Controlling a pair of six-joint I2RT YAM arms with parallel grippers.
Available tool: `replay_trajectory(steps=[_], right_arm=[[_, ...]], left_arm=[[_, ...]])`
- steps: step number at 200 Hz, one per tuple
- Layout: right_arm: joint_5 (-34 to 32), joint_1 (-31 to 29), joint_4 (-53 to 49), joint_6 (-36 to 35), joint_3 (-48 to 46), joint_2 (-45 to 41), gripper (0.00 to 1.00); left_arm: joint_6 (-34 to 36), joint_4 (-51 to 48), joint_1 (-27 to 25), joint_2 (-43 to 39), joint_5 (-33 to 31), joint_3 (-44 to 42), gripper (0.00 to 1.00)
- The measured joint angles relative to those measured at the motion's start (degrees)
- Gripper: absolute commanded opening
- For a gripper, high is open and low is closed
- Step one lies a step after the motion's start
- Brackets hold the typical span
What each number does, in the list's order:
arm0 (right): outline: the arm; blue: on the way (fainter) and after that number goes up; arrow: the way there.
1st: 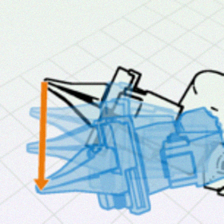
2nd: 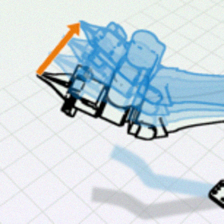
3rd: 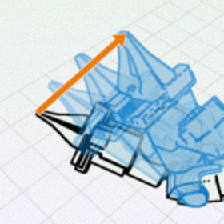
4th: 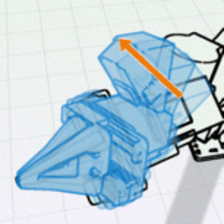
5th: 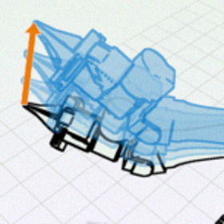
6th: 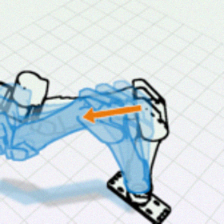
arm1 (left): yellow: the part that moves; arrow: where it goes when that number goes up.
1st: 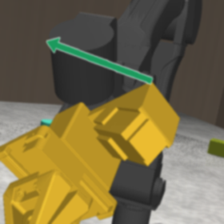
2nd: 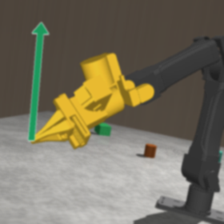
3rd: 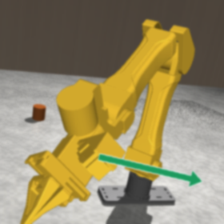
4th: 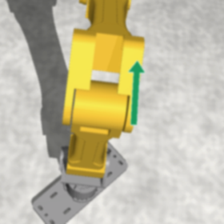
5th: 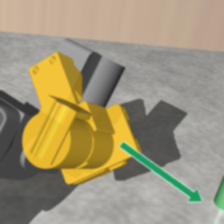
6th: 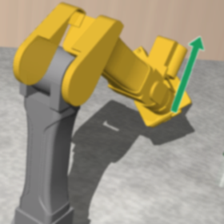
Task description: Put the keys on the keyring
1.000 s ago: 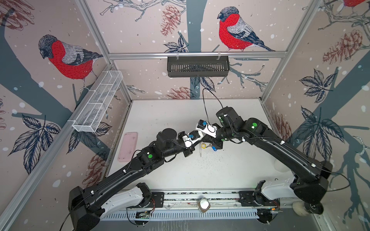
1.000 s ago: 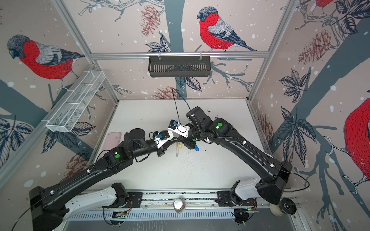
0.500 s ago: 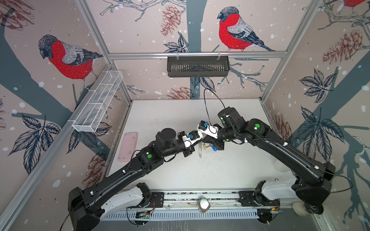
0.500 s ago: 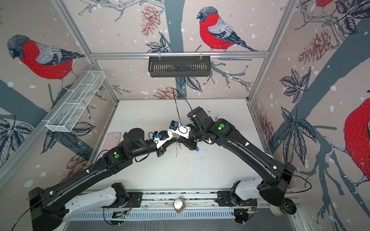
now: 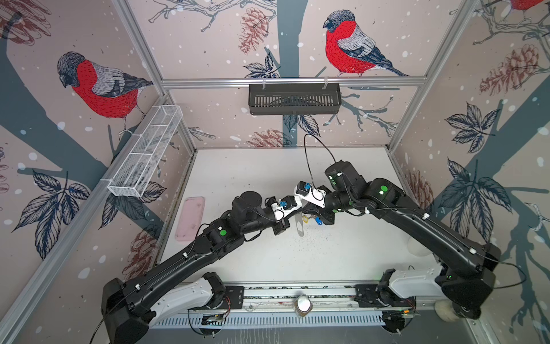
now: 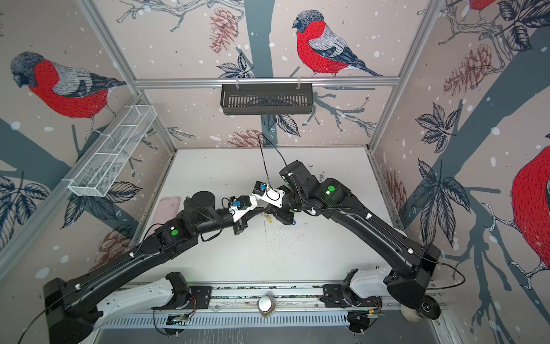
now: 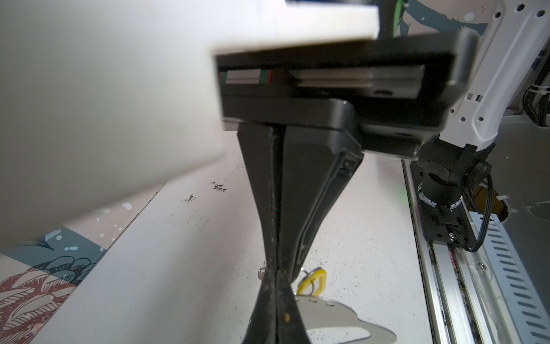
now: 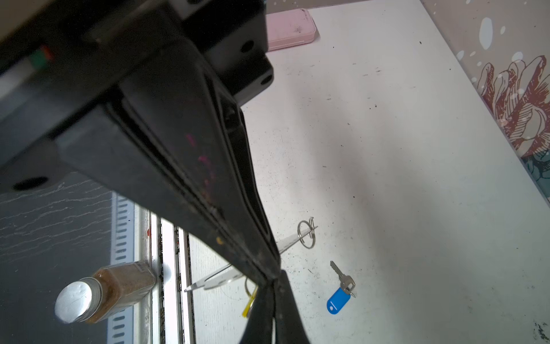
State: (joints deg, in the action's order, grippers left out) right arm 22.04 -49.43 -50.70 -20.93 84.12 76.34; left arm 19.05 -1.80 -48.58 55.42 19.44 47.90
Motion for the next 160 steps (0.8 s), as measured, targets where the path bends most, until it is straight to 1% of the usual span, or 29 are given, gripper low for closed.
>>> replay_trajectory(steps=[5,36,105,116,139,160], right_arm=[[0.0,-0.02,0.2,0.0,-0.09,-0.09,0.0],[0.07,0.02,1.84,0.24,-0.94,-0.81,0.1],[0.11,0.63,5.86,1.79,-2.64,-2.56,0.18],[0.07,0.74,6.58,2.86,-3.61,-3.21,0.22],[-0.09,0.83,8.76,3.43,-6.64,-5.16,0.26],[-0.04,0.83,12.76,5.29,-11.04,-8.33,0.28]], left_arm=[[-0.22,0.28,0.04,-0.15,-0.02,-0.17,0.0],[-0.87,2.56,0.31,-1.07,0.0,-1.51,0.0],[-2.89,7.17,1.46,-3.45,0.0,-4.26,0.0],[-3.82,8.22,1.66,-3.91,-0.07,-5.07,0.0],[-5.2,10.8,1.88,-4.63,-0.04,-6.71,0.0],[-6.45,13.73,1.92,-4.98,-0.11,-8.04,0.0]])
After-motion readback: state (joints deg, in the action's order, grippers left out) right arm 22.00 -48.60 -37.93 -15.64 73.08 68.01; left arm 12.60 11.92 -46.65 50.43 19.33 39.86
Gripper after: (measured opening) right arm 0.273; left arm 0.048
